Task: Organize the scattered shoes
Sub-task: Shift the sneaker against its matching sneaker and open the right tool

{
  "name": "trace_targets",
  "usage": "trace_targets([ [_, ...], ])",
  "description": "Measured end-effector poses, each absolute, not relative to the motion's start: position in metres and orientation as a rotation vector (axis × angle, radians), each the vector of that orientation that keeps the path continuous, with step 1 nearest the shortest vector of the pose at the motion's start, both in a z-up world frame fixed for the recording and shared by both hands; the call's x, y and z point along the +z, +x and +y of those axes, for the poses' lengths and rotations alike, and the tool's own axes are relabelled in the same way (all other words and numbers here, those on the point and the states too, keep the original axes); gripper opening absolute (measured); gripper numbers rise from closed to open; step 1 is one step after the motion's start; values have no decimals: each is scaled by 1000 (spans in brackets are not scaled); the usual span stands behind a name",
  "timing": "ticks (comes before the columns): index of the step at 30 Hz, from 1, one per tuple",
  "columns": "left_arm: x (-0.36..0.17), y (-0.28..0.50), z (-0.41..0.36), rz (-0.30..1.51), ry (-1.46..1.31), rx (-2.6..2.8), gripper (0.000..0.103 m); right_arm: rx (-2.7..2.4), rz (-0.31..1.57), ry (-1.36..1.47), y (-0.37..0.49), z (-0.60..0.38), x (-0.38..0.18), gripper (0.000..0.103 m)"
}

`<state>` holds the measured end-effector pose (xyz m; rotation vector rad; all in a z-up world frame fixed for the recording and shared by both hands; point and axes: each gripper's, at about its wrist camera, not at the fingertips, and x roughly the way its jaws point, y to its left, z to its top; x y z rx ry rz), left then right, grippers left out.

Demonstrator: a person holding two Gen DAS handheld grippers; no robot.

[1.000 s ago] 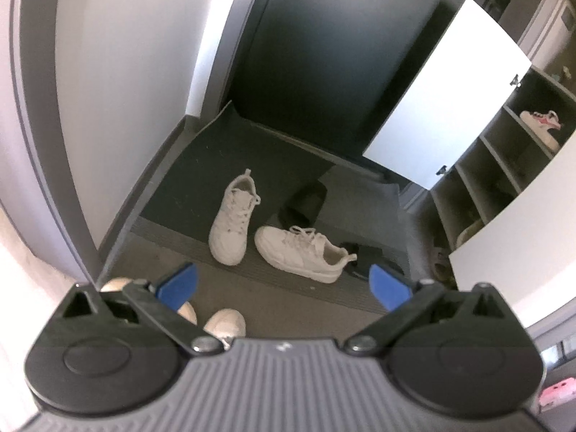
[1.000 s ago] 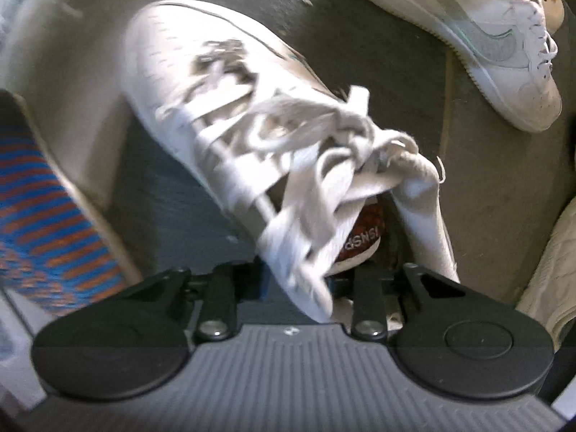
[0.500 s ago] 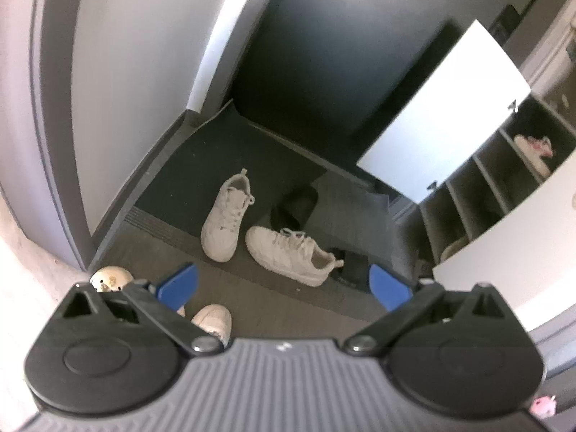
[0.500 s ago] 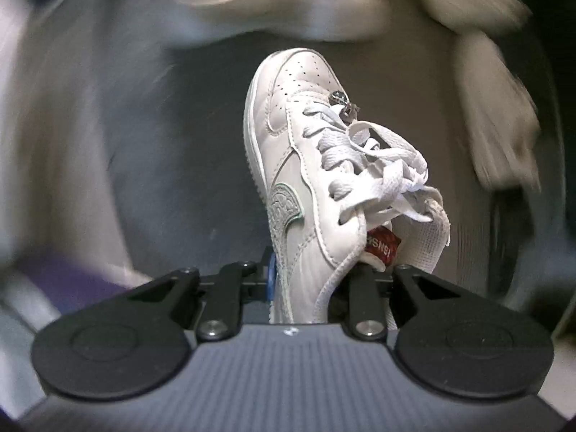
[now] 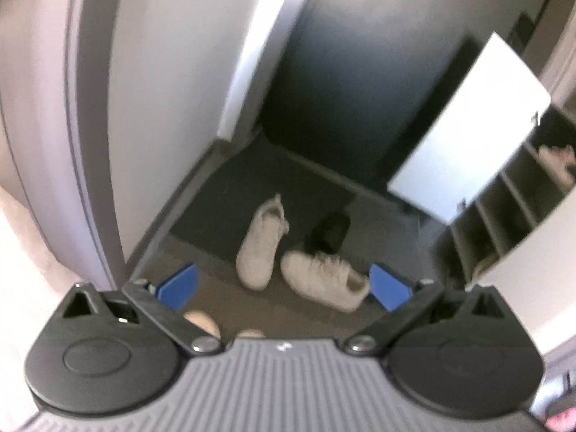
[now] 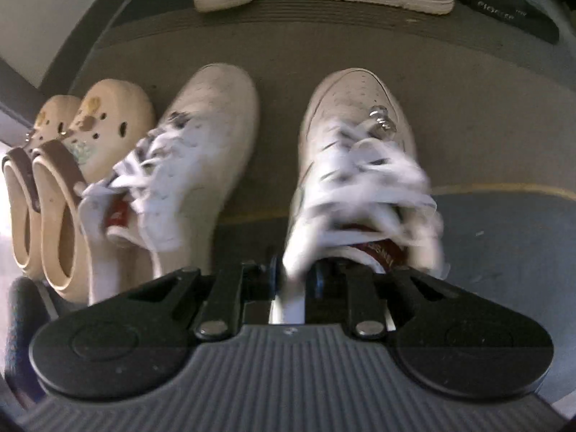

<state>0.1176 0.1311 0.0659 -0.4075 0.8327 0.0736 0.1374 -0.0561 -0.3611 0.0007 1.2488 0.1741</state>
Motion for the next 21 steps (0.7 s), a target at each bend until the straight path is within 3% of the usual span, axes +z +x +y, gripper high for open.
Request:
trace_targets([
  [3, 57, 117, 134, 880, -438, 51, 103, 197, 1190, -94, 124, -51, -362, 26],
  [8, 52, 116, 137, 887, -435, 56, 103, 182, 1169, 25, 119, -67, -371, 28],
  [12, 47, 117, 141, 902, -459, 53, 103, 180, 1109, 118, 111, -71, -371, 21],
  [21, 46, 118, 141, 889, -465, 60, 103, 298, 1037, 34, 114, -36, -367, 20],
])
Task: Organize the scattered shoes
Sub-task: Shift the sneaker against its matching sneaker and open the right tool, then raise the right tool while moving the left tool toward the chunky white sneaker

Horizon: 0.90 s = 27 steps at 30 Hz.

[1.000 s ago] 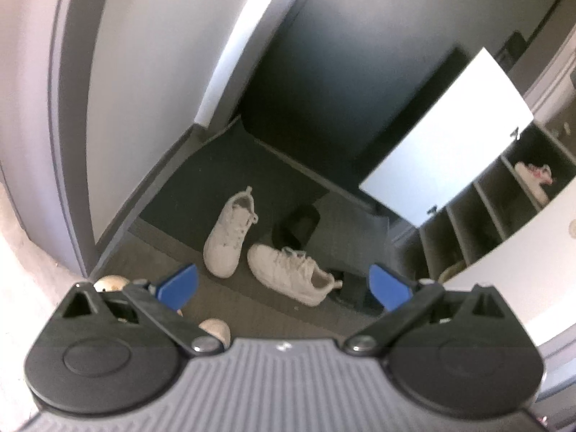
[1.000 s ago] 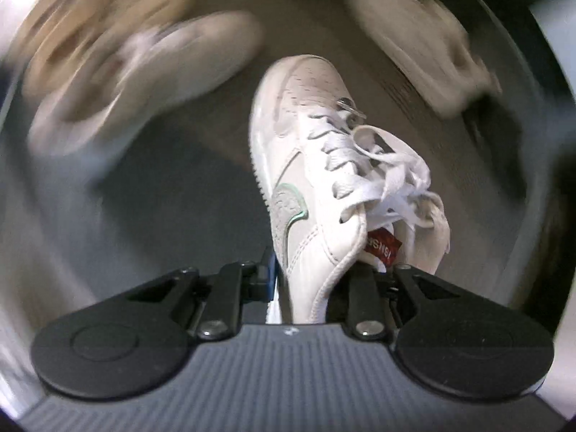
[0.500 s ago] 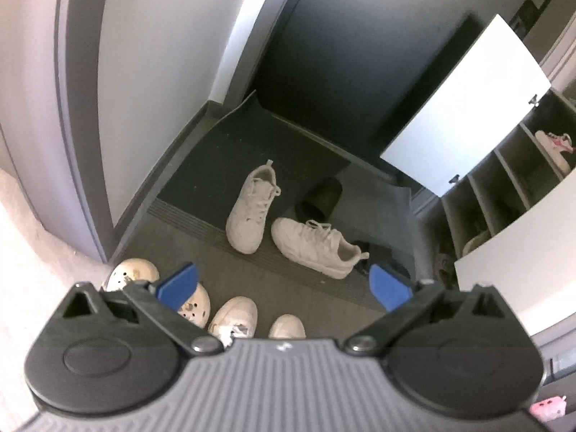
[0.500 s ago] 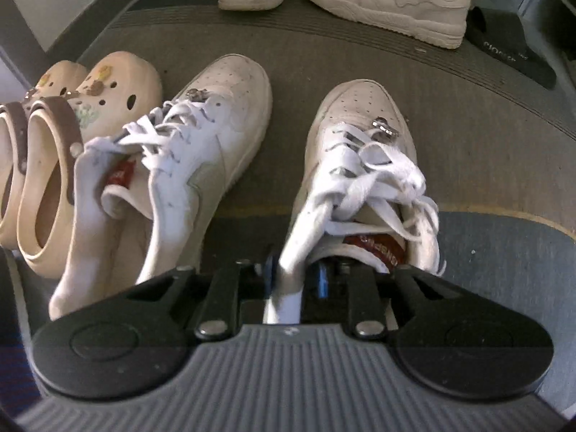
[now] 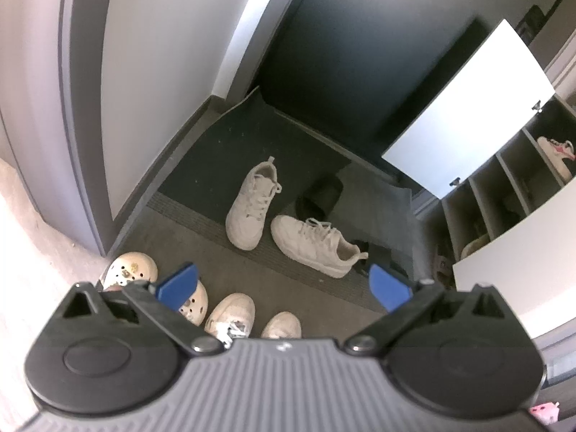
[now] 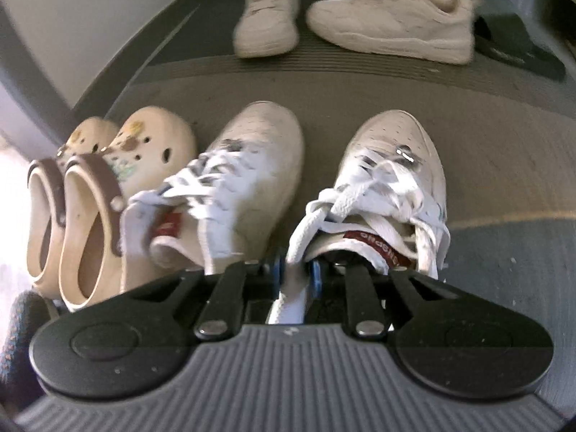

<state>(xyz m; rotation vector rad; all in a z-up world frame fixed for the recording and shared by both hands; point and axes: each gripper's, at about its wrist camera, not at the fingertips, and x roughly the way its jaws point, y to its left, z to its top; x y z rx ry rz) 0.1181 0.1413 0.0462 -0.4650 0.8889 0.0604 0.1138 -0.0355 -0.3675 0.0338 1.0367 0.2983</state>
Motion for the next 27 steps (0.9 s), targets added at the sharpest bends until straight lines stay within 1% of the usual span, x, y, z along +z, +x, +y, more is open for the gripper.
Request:
trace_targets([
  [4, 47, 123, 137, 873, -433, 69, 103, 326, 1036, -4, 115, -28, -367, 20],
  [8, 51, 131, 136, 836, -358, 101, 103, 382, 1117, -59, 121, -31, -360, 22],
  [9, 52, 135, 137, 826, -340, 114, 103, 400, 1135, -94, 119, -30, -349, 22],
  [13, 52, 148, 145, 806, -320, 150, 103, 474, 1203, -71, 124, -36, -313, 22],
  [16, 53, 156, 146, 800, -309, 171, 103, 460, 1206, -54, 133, -43, -263, 22],
  [19, 49, 161, 143, 807, -296, 169, 103, 423, 1152, -60, 133, -55, -196, 22],
  [20, 48, 162, 138, 808, -287, 171, 103, 410, 1139, -48, 132, -59, -184, 22],
  [23, 46, 165, 120, 796, -229, 126, 103, 287, 1041, 130, 118, -95, -97, 22],
  [25, 46, 165, 106, 784, -173, 107, 103, 242, 975, 207, 106, -113, -57, 22],
  [26, 45, 164, 101, 780, -159, 106, 103, 234, 952, 220, 103, -119, -46, 22],
  [27, 45, 162, 98, 776, -160, 114, 103, 208, 892, 235, 92, -129, -23, 23],
])
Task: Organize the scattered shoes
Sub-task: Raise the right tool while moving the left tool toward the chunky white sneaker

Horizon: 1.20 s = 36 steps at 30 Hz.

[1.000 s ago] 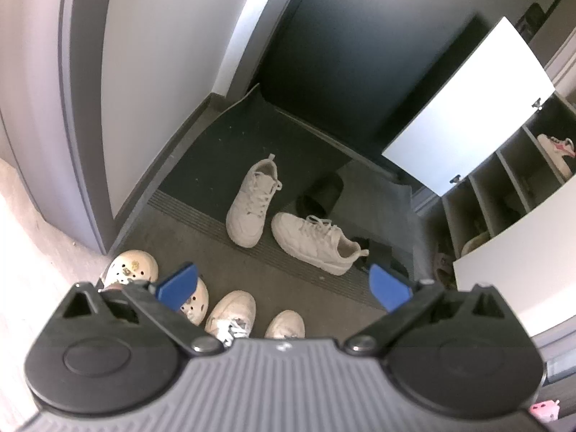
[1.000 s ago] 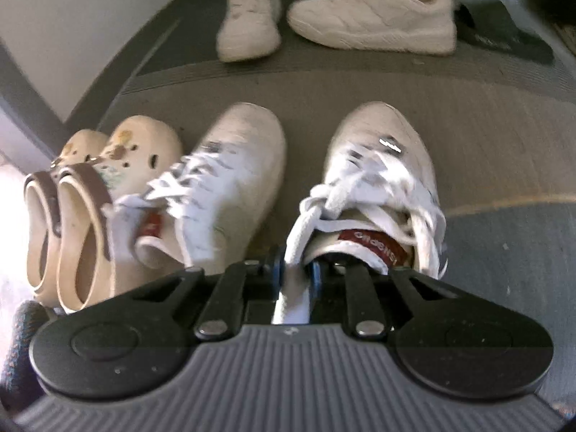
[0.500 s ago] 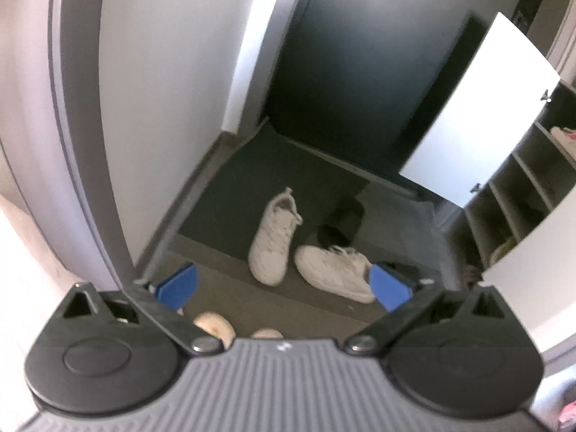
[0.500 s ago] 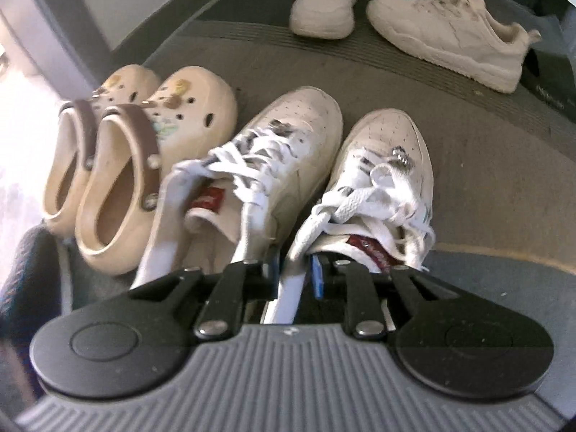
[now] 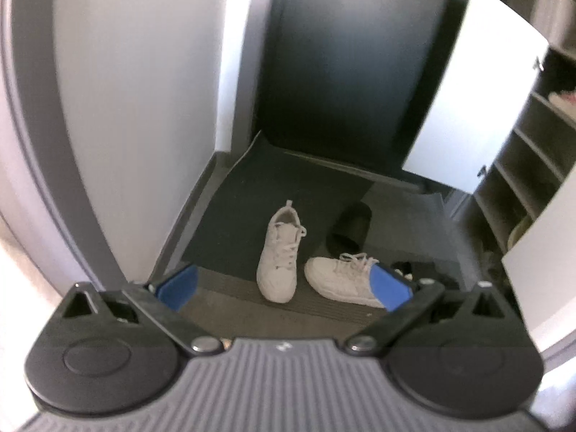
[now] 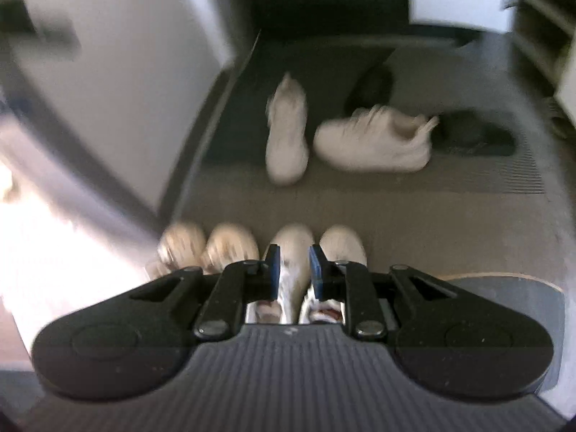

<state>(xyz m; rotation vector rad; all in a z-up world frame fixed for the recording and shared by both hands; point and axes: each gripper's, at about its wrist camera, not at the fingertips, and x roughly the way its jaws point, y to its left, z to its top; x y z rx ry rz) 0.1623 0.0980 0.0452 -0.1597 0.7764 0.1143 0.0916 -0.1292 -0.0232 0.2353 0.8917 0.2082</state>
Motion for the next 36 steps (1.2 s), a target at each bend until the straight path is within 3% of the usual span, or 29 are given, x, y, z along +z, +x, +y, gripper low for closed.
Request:
trace_targets([
  [4, 45, 157, 95, 769, -232, 110, 103, 195, 768, 232, 65, -148, 11, 23],
  [13, 27, 150, 73, 787, -147, 136, 103, 248, 703, 374, 47, -177, -1, 23],
  [28, 2, 138, 33, 853, -109, 50, 103, 150, 488, 299, 15, -200, 24, 24],
  [32, -5, 139, 23, 869, -67, 33, 103, 141, 455, 288, 9, -203, 27, 47],
  [34, -10, 144, 22, 879, -46, 24, 103, 143, 455, 312, 9, -207, 26, 66],
  [36, -13, 149, 24, 883, -30, 17, 103, 153, 453, 343, 9, -211, 25, 94],
])
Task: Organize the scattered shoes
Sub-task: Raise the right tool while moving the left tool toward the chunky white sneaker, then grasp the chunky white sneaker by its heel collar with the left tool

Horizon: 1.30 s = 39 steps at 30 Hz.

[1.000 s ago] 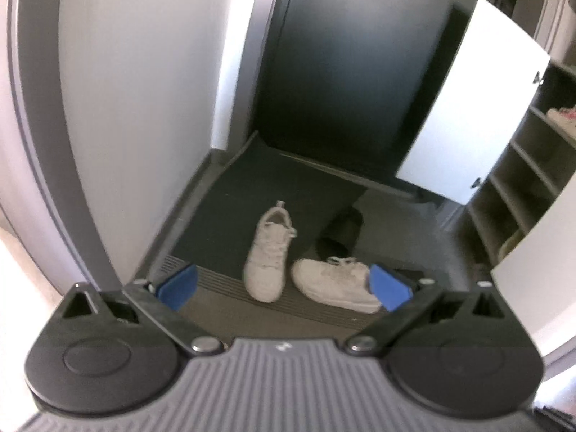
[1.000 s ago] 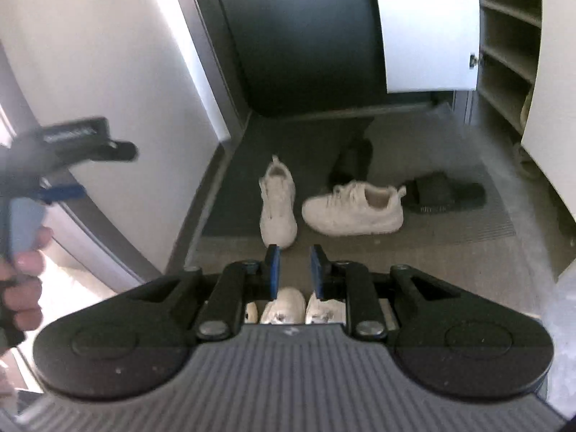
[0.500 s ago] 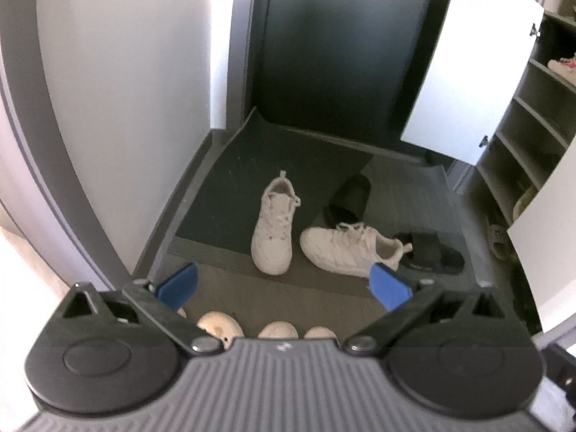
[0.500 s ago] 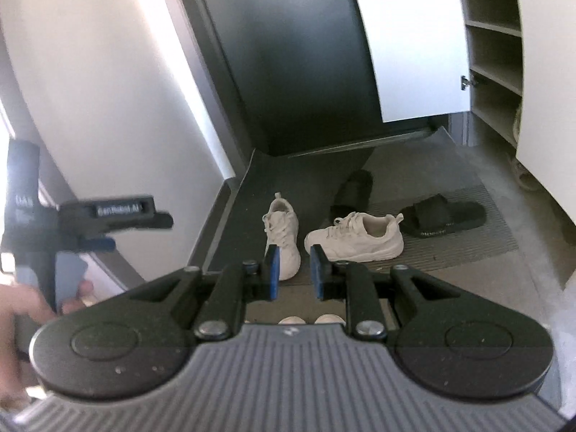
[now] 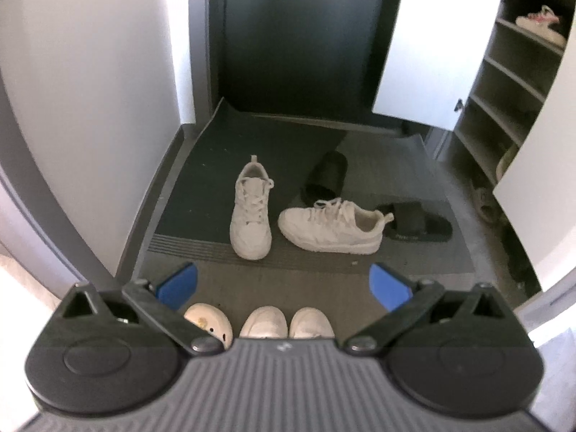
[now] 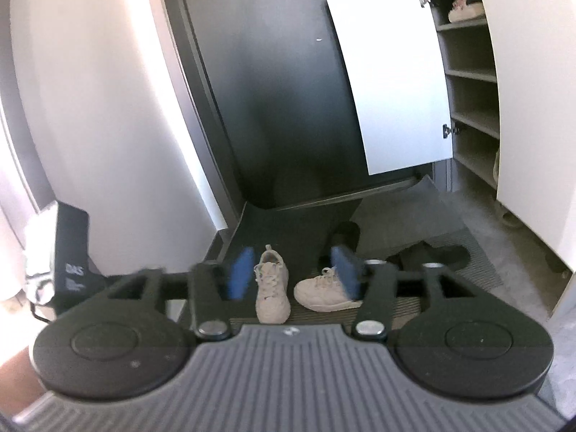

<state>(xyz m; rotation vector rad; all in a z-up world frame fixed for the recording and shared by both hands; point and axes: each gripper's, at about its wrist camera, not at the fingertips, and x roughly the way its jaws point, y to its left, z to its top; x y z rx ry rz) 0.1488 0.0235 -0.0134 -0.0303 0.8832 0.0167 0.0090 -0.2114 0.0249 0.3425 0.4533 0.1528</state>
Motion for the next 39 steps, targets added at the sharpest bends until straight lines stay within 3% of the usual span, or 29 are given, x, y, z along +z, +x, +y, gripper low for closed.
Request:
trace_targets([
  [2, -17, 159, 27, 882, 2, 18, 103, 182, 438, 386, 7, -218, 24, 103],
  [11, -56, 277, 77, 911, 33, 115, 103, 212, 350, 578, -6, -229, 17, 103],
  [18, -148, 379, 90, 1010, 98, 153, 103, 221, 499, 731, 35, -240, -8, 103],
  [26, -276, 469, 96, 1106, 88, 162, 103, 174, 702, 691, 99, -238, -51, 103],
  [39, -377, 546, 92, 1125, 99, 222, 102, 123, 900, 740, 180, -236, -116, 103],
])
